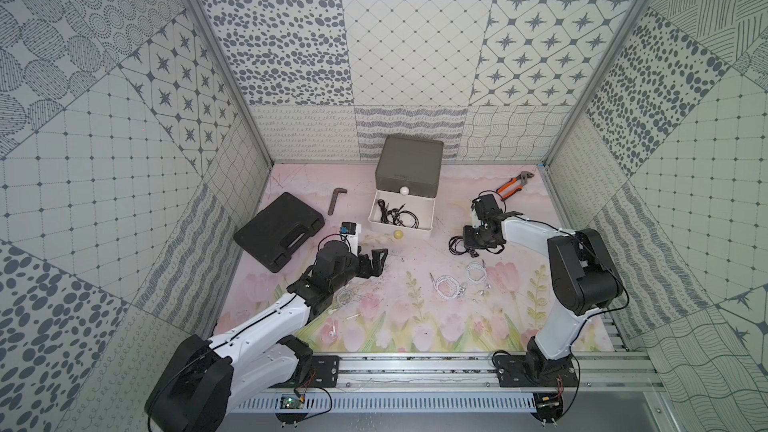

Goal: Place the wired earphones into the drawer by color
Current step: Pick up the wired earphones from the center of the board, then place the wired earphones in the drawer.

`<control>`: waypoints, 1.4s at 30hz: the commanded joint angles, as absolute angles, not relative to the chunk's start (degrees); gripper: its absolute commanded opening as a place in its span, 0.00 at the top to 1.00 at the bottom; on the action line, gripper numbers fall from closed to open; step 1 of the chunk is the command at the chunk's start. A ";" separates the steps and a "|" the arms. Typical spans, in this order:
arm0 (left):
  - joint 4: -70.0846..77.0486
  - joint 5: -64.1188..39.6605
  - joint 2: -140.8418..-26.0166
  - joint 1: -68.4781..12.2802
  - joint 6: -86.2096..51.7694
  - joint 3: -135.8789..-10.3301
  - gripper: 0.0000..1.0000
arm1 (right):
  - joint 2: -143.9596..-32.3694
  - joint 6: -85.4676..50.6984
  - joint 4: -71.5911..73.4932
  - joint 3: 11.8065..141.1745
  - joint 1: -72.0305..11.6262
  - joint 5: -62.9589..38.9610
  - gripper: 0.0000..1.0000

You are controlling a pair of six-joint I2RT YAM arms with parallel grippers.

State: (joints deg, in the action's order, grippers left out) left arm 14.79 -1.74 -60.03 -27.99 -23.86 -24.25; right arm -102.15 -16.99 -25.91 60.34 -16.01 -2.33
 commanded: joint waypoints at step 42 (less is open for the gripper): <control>15.04 2.88 -50.57 -27.88 -23.10 -21.46 0.01 | -75.16 -14.15 -25.00 69.16 -37.74 10.01 1.00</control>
State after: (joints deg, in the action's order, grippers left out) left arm 14.28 1.89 -51.03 -27.99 -23.88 -21.69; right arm -73.60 -15.49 -30.24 66.78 -36.62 7.60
